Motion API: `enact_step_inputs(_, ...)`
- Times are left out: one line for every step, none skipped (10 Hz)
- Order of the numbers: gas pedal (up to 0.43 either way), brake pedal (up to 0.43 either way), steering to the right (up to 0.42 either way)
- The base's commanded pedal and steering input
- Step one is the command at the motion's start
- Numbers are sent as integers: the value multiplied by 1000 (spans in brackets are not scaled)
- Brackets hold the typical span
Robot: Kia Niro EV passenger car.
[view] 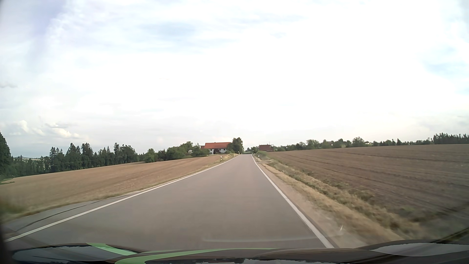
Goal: Follow the waypoints while adhering to traffic rules and regulations
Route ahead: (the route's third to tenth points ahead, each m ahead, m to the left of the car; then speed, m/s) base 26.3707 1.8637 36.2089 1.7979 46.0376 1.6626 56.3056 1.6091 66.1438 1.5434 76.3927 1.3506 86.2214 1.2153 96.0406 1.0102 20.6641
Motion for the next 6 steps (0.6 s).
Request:
enact_step_inputs(138, 0, -2)
enact_step_inputs(138, 0, -2)
enact_step_inputs(138, 0, -2)
enact_step_inputs(138, 0, -1)
enact_step_inputs(138, 0, 0)
enact_step_inputs(138, 0, 0)
